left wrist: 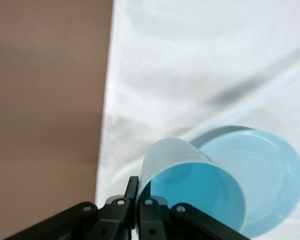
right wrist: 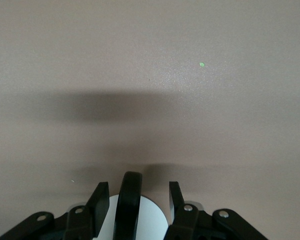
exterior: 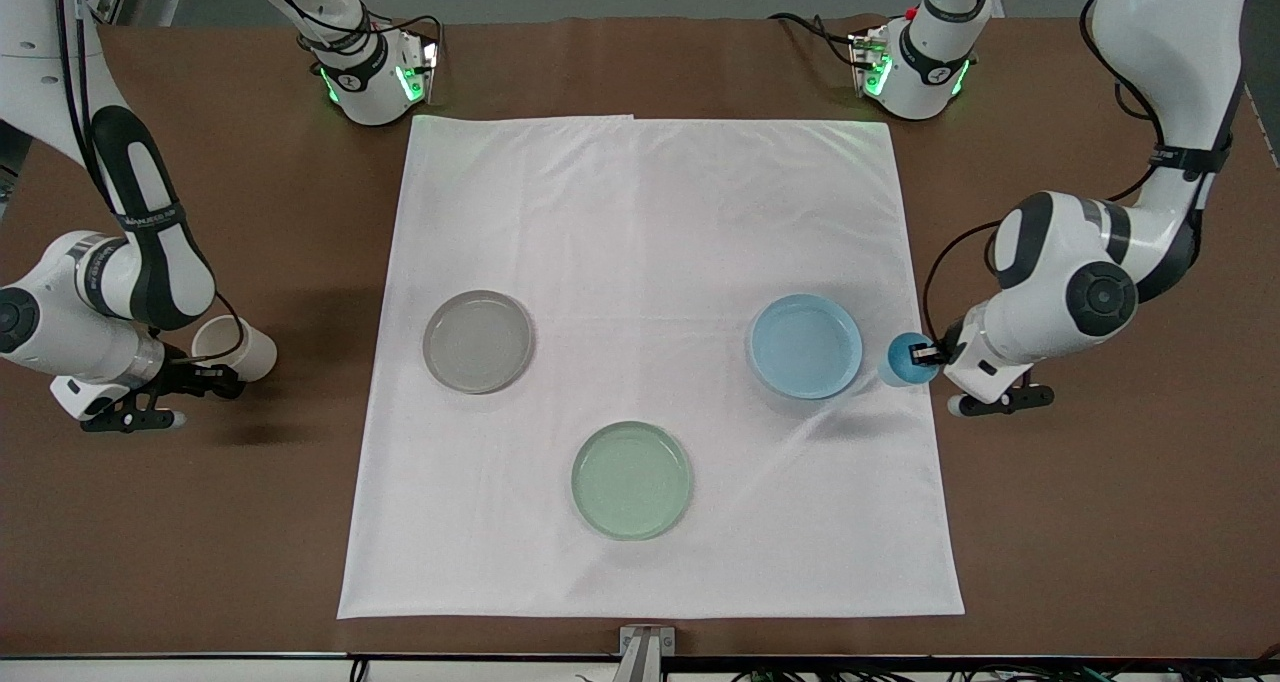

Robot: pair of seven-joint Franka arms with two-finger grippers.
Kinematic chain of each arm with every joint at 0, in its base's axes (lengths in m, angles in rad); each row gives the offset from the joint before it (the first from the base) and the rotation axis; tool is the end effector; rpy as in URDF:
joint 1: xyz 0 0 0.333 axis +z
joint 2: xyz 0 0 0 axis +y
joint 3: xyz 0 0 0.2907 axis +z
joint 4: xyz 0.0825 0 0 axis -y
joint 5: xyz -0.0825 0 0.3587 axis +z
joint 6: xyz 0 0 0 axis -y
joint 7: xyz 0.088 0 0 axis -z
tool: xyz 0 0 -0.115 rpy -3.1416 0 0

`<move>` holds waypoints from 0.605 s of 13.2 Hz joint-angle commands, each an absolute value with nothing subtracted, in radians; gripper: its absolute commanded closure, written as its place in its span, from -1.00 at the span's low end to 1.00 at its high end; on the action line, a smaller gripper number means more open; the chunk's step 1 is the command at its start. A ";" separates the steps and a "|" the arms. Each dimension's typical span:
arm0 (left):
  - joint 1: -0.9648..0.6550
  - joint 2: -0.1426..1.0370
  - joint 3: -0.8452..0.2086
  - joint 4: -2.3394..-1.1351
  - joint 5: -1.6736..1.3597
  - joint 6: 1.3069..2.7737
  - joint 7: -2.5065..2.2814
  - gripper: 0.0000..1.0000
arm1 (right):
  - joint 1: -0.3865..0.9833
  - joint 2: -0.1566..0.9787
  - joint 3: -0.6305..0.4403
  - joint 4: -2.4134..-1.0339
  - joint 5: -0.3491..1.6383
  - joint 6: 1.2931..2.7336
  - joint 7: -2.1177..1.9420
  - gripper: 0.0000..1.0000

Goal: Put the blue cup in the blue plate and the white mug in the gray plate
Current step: 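Lower the blue cup onto the blue plate and open the left gripper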

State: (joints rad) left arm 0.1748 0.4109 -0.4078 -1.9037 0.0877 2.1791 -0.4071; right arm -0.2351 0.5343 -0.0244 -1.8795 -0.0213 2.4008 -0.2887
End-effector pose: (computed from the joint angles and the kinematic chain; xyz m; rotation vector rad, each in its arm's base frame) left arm 0.5724 -0.1227 0.2766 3.0726 0.2196 -0.1892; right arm 0.5856 -0.1552 0.2122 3.1183 0.0754 -0.0307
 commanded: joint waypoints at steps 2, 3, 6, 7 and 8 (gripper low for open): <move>0.049 0.443 -0.414 -1.901 0.103 2.194 -0.607 1.00 | -0.252 0.528 -0.008 -1.893 -0.021 2.402 -0.305 0.02; 0.035 0.459 -0.414 -1.904 0.103 2.222 -0.639 1.00 | -0.252 0.528 -0.008 -1.893 -0.021 2.402 -0.305 0.04; -0.017 0.489 -0.410 -1.905 0.104 2.258 -0.715 0.97 | -0.250 0.528 -0.008 -1.898 -0.021 2.395 -0.304 0.23; -0.021 0.491 -0.410 -1.907 0.109 2.258 -0.722 0.87 | -0.249 0.528 -0.008 -1.896 -0.020 2.392 -0.304 0.33; -0.020 0.494 -0.410 -1.910 0.129 2.258 -0.724 0.78 | -0.249 0.528 -0.006 -1.896 -0.021 2.391 -0.304 0.42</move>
